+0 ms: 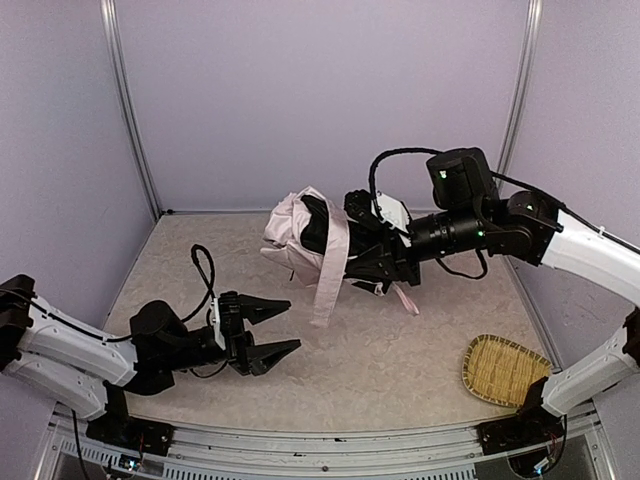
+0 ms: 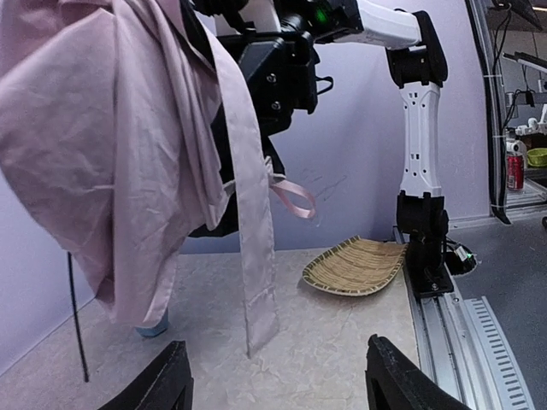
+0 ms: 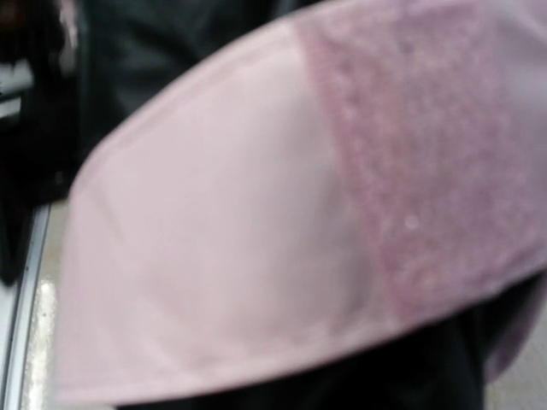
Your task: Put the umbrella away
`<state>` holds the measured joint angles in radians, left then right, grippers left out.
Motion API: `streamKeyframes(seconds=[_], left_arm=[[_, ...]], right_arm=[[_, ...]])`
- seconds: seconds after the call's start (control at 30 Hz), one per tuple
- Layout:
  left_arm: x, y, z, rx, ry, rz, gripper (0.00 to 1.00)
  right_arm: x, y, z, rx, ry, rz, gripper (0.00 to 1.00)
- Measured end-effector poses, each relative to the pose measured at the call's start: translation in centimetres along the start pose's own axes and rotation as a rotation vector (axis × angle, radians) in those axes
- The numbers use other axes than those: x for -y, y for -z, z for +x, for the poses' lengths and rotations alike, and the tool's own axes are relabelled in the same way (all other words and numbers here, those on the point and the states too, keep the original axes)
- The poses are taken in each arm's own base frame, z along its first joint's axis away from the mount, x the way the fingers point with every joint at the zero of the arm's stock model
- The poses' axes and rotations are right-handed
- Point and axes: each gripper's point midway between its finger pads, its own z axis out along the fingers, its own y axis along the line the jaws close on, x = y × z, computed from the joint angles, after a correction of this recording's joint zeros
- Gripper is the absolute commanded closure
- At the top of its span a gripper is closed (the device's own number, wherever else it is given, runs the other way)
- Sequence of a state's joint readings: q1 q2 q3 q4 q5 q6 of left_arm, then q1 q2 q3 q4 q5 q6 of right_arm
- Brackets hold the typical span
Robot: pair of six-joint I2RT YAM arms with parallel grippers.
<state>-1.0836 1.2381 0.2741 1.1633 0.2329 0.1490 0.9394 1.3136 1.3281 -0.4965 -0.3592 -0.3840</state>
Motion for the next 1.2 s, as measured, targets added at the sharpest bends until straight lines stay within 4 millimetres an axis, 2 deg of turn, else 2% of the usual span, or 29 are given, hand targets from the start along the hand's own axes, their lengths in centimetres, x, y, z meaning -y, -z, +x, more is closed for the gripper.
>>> streamKeyframes(seconds=[0.07, 0.2, 0.33, 0.47, 0.57, 0.67, 1.03, 1.1, 1.13, 1.17, 1.2], left_arm=[[0.3, -1.2, 0.2, 0.009, -0.011, 0.013, 0.37], [0.5, -3.5, -0.6, 0.069, -0.028, 0.026, 0.41], [0.5, -4.8, -1.1, 0.105, -0.035, 0.038, 0.57], [0.6, -6.4, -1.6, 0.121, -0.044, 0.065, 0.62], [0.6, -6.9, -1.6, 0.116, -0.052, 0.071, 0.58], [0.6, -7.1, -0.9, 0.091, -0.057, 0.073, 0.46], [-1.7, -7.6, 0.8, 0.043, -0.068, 0.003, 0.36], [-2.0, -7.6, 1.6, 0.031, -0.053, 0.009, 0.42], [-1.9, -7.6, 2.1, 0.023, -0.045, 0.019, 0.49], [-1.9, -7.6, 2.6, 0.013, -0.033, 0.028, 0.61], [-1.6, -7.6, 3.0, 0.008, -0.023, 0.045, 0.78]], right_arm=[[0.1, -0.1, -0.5, 0.001, -0.001, -0.008, 1.0], [0.2, -0.2, -0.9, 0.004, -0.003, -0.02, 1.0], [0.1, -0.4, -0.9, 0.003, -0.004, -0.026, 1.0], [0.1, -0.4, -0.9, 0.002, -0.005, -0.029, 1.0], [0.1, -0.4, -0.9, 0.003, -0.007, -0.031, 1.0], [0.1, -0.4, -0.9, 0.004, -0.008, -0.031, 1.0], [-0.1, -0.5, -1.0, 0.007, -0.008, -0.039, 1.0], [-0.1, -0.5, -0.9, 0.007, -0.008, -0.04, 1.0], [-0.1, -0.5, -0.9, 0.006, -0.009, -0.041, 1.0], [-0.1, -0.5, -0.8, 0.006, -0.009, -0.041, 1.0], [-0.1, -0.5, -0.8, 0.004, -0.009, -0.042, 1.0]])
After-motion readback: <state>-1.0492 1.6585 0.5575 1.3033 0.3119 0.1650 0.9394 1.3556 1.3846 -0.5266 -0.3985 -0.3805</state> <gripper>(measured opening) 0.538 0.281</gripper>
